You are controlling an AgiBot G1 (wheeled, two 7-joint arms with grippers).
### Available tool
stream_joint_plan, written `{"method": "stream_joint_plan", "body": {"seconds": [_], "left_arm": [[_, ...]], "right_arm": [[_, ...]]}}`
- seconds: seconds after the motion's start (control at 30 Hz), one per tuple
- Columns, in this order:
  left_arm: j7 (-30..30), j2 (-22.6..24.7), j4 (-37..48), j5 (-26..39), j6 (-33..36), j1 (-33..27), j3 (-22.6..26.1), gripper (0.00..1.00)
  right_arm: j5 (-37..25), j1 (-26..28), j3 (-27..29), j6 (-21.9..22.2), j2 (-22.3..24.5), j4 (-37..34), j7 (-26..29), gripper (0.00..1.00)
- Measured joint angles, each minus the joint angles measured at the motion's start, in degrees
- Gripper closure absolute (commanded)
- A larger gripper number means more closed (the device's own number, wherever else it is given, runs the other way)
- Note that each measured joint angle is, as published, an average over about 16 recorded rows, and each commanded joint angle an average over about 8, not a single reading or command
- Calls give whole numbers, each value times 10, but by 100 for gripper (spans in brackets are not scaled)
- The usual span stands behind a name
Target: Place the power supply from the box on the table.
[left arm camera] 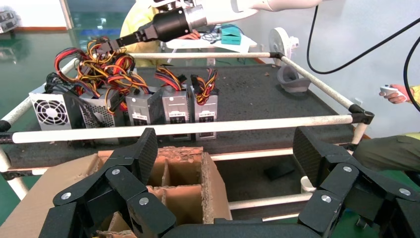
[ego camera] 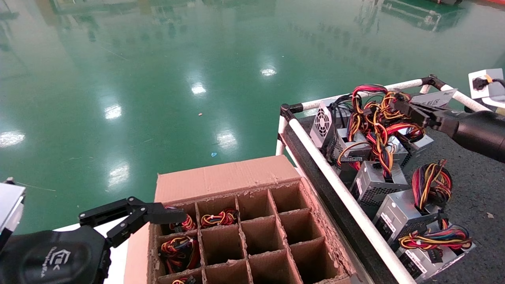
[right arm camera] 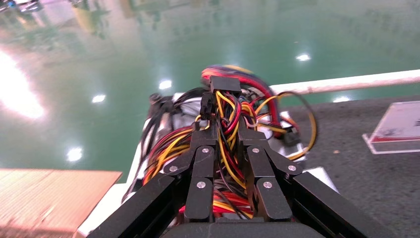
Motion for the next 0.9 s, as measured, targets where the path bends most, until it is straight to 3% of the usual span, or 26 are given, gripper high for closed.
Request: {"method": "stream_joint_plan", "body": {"seconds": [0.1,0.13,0.57,0.9], "left_arm": [[0,0,0,0,0,0,0,0],[0,0,0,0,0,0,0,0],[0,0,0,0,0,0,0,0],[0,0,0,0,0,0,0,0]], "right_arm": [[-1,-2,-1,-10,2,1,-1,2],[-2,-3,-1,-12,2,1,-1,0],[-3,1,-2,-18,4,3,3,0],[-9,30,-6,-44,8,7,38,0]]}}
